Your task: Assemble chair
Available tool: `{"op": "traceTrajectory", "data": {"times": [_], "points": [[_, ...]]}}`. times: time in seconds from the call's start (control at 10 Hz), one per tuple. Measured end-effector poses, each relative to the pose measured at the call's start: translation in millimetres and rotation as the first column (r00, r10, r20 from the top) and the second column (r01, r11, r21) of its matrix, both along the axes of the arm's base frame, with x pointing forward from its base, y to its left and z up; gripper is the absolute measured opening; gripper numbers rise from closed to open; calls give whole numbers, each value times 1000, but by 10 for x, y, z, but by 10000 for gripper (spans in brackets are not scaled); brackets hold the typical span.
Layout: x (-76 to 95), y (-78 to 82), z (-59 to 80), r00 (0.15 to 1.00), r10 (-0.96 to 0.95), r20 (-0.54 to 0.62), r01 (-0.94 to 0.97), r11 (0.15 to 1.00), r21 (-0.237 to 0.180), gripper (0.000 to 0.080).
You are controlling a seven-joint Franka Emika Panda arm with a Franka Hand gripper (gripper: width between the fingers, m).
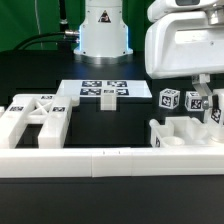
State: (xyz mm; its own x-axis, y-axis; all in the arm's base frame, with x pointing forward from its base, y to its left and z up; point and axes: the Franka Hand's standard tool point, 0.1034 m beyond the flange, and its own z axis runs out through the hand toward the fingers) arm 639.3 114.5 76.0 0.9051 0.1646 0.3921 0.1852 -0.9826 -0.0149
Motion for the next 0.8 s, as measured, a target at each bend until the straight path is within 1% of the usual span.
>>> {"op": "traceTrajectory", "data": {"times": [0.2,0.3,0.4,0.5,0.6,0.8], "points": [[2,0,1,1000,0,0,0,1000,0,287],[2,0,1,1000,0,0,0,1000,0,459],[2,0,1,1000,0,0,0,1000,0,579],[5,-10,13,1000,4,-1,-4,1000,-3,579],[17,-38,72,1000,9,-5,-9,1000,-8,635],[34,-72,198,1000,18,-12,-18,1000,-15,649]]}}
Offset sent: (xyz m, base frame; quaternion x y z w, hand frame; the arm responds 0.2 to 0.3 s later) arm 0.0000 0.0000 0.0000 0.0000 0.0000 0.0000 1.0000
